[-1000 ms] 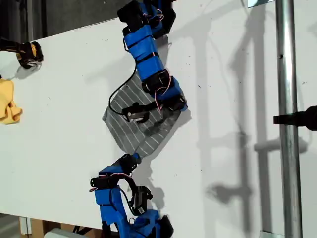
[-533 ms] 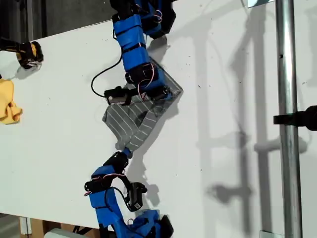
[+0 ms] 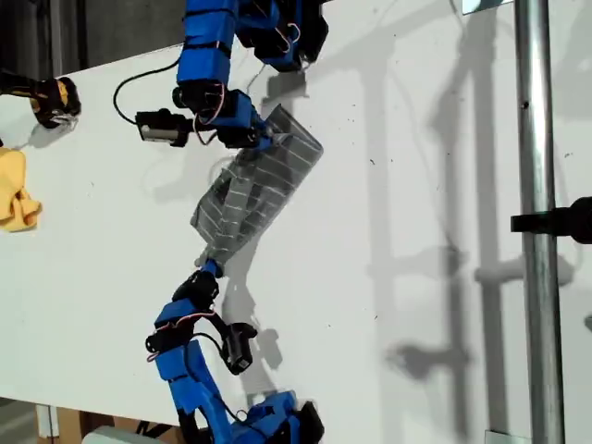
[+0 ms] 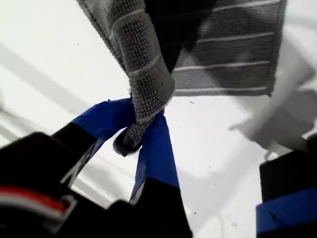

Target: Grasp corners of a towel and fold twice.

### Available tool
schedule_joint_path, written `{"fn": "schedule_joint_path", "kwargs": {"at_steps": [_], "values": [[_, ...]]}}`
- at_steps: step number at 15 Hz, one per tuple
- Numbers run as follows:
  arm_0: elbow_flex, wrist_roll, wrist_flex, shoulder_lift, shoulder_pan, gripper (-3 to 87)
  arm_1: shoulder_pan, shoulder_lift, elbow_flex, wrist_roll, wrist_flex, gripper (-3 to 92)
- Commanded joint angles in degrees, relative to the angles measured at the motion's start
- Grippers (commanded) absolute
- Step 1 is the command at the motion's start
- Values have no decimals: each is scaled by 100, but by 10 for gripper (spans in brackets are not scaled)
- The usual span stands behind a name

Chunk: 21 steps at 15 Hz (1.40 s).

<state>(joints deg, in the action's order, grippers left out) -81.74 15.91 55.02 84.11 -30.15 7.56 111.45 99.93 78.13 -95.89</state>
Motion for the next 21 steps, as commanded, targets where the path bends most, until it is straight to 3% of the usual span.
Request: {"fn": "schedule_joint_path", "kwargs": {"at_steps": [1, 6, 13, 18, 21], "values": [[598, -97, -431, -299, -211, -28, 677, 1090, 448, -343, -53, -2], [1723, -431, -940, -1169, -369, -28, 1916, 1872, 888, -1318, -62, -2], [2514, -773, -1556, -1890, -545, -28, 2874, 2610, 1081, -2048, -255, -2], [2408, -765, -1740, -2039, -589, -28, 2698, 2619, 1696, -1538, 62, -2], [2496, -633, -1046, -2180, -606, -27, 1978, 2593, 2232, -870, 316, -2]]}}
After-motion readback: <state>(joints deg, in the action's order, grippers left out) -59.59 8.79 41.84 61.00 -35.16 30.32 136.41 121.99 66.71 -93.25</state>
